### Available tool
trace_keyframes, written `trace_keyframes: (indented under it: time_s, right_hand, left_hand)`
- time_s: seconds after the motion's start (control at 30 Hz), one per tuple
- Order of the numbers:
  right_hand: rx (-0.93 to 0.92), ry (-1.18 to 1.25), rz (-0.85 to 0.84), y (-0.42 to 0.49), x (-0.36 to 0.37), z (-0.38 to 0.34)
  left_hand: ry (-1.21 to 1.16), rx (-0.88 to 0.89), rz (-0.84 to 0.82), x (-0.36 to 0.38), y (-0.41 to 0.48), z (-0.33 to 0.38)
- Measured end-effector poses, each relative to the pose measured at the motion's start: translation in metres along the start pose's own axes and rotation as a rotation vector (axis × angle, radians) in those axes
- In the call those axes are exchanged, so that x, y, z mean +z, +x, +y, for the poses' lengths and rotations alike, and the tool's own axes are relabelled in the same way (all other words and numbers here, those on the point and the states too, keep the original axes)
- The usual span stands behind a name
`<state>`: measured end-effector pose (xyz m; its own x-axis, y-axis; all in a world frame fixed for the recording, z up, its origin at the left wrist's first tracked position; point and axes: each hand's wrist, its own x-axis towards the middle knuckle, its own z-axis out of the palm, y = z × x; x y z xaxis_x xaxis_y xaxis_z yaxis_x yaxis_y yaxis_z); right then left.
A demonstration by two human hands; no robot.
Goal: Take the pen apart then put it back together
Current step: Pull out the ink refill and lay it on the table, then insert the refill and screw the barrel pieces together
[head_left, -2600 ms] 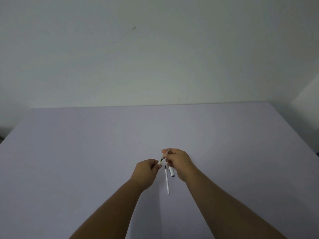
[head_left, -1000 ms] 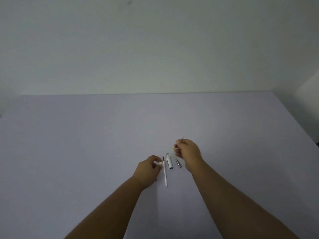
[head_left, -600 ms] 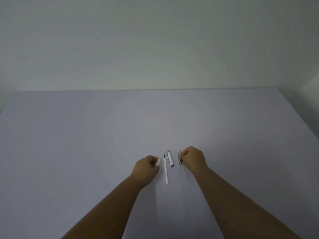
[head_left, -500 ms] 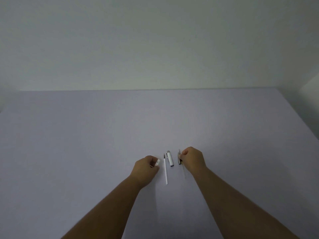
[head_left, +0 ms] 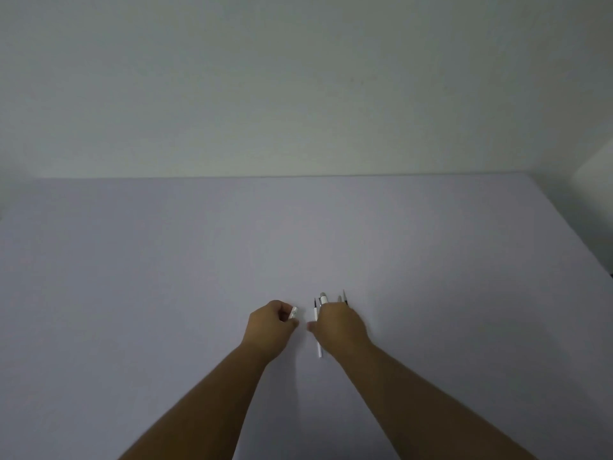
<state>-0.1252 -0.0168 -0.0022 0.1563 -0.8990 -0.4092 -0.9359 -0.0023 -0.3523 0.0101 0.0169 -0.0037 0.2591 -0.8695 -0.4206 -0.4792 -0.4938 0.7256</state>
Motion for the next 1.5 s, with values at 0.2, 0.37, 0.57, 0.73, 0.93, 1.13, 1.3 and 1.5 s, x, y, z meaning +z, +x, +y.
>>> trace_keyframes:
  time_s: [0.2, 0.37, 0.57, 0.73, 0.93, 1.13, 1.3, 1.5]
  right_hand:
    - [0.070, 0.015, 0.018, -0.006, 0.017, -0.006]
    - [0.152, 0.431, 0.141, 0.001, -0.003, -0.002]
    - [0.228, 0.982, 0.154, 0.004, -0.019, 0.001]
    - [0.213, 1.000, 0.148, 0.002, -0.019, 0.004]
    - [0.118, 0.933, 0.024, -0.002, -0.020, 0.005]
    - [0.122, 1.042, 0.151, 0.005, -0.040, 0.010]
    - [0.069, 0.926, -0.072, 0.005, -0.040, 0.011]
    - [0.197, 0.418, 0.172, 0.019, -0.043, 0.028]
  left_hand:
    - [0.013, -0.001, 0.015, -0.003, -0.001, -0.001]
    - [0.048, 0.013, -0.007, -0.003, -0.004, -0.003]
    - [0.068, 0.043, -0.052, -0.001, -0.005, 0.003]
    - [0.014, 0.035, -0.038, 0.000, -0.007, 0.007]
    - [-0.048, 0.054, -0.044, 0.003, -0.010, 0.014]
    - [-0.021, 0.087, -0.054, 0.002, -0.009, 0.021]
    - [-0.055, 0.087, -0.048, 0.003, -0.009, 0.022]
    - [-0.122, 0.057, -0.095, -0.004, -0.011, 0.014]
